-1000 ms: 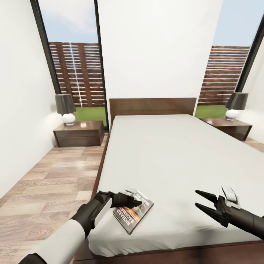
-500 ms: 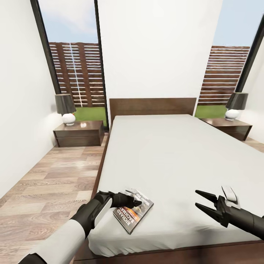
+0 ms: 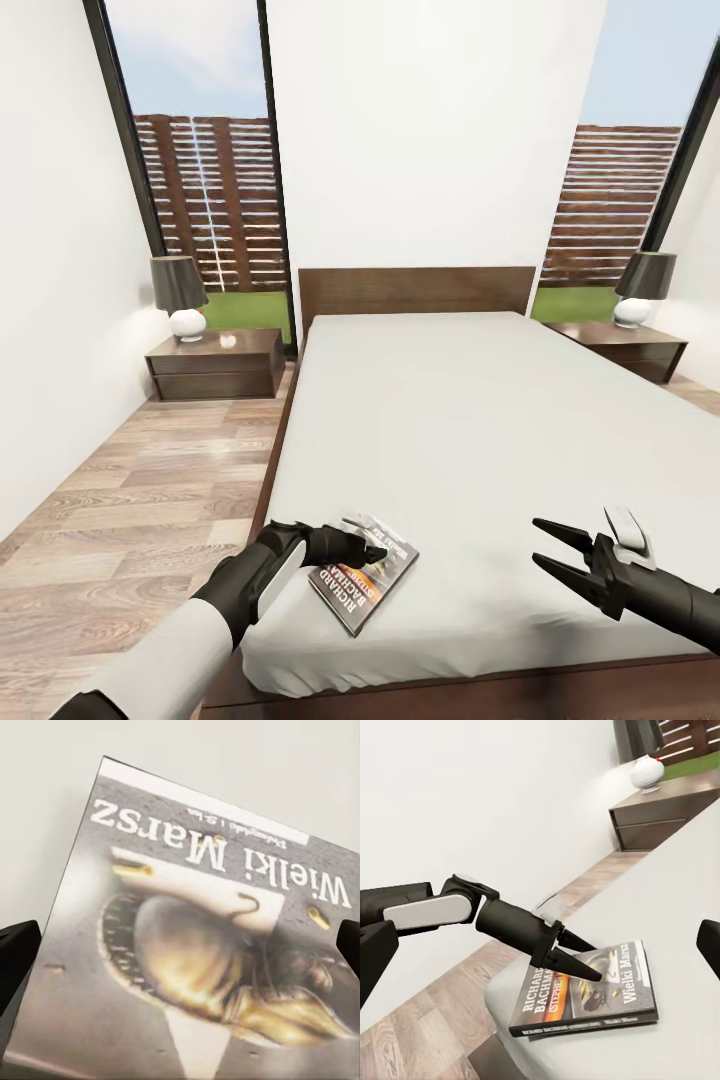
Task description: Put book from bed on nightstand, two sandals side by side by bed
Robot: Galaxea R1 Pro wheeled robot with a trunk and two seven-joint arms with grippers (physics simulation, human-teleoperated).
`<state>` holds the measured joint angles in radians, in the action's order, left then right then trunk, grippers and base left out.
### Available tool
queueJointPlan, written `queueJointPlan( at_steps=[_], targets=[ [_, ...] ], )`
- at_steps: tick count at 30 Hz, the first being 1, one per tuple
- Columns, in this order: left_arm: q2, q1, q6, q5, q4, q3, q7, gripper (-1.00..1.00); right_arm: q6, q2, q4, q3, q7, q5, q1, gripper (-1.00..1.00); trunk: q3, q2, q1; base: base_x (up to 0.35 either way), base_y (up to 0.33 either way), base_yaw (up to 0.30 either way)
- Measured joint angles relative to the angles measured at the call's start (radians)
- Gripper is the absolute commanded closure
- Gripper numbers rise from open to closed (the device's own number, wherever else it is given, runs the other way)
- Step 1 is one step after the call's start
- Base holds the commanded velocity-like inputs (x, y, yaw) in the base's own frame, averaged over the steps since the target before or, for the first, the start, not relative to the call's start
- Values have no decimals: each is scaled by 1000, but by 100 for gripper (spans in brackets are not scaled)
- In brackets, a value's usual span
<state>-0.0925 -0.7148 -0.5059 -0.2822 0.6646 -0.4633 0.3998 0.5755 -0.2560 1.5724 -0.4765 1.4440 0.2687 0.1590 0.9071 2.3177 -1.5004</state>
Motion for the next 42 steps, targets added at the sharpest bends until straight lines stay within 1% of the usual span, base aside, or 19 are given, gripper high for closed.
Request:
queueJointPlan(
  at_steps=[42],
  targets=[
    [0, 0, 1, 2, 0, -1, 0, -100, 0, 0, 0, 1, 0, 1, 0, -100, 0, 0, 0, -11, 0, 0]
  ],
)
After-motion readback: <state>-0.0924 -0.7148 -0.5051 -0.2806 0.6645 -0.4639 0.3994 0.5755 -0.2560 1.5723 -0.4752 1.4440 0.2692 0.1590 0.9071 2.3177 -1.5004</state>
